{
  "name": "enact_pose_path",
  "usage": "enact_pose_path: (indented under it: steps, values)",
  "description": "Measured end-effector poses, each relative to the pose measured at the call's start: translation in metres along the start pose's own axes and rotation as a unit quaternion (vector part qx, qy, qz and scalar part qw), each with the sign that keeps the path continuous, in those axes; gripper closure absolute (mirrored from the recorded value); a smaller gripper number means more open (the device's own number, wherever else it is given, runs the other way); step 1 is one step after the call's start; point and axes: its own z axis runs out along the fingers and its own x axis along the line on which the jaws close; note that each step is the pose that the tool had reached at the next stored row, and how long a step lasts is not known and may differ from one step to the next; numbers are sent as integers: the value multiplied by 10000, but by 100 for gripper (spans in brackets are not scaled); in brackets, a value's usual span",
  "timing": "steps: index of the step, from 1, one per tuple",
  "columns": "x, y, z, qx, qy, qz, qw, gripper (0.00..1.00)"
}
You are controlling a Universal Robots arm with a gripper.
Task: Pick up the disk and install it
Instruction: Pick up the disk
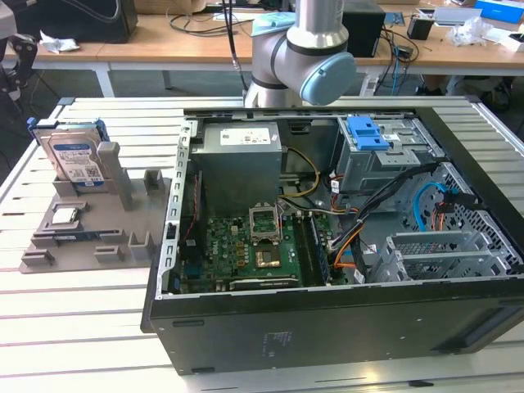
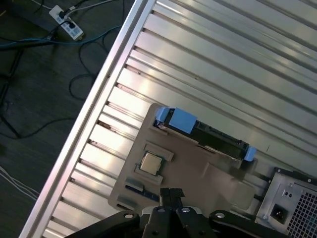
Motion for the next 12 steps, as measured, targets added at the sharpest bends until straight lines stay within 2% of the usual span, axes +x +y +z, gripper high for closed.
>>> enact_pose_path:
  steps: [3, 8, 10, 12]
  values:
    - [0, 0, 0, -4, 6, -171, 9999, 89]
    - [0, 0, 0, -11, 17, -463, 9989, 89]
    - [0, 0, 0, -17, 25, -695, 9976, 89]
    - [0, 0, 0, -20, 29, -819, 9966, 89]
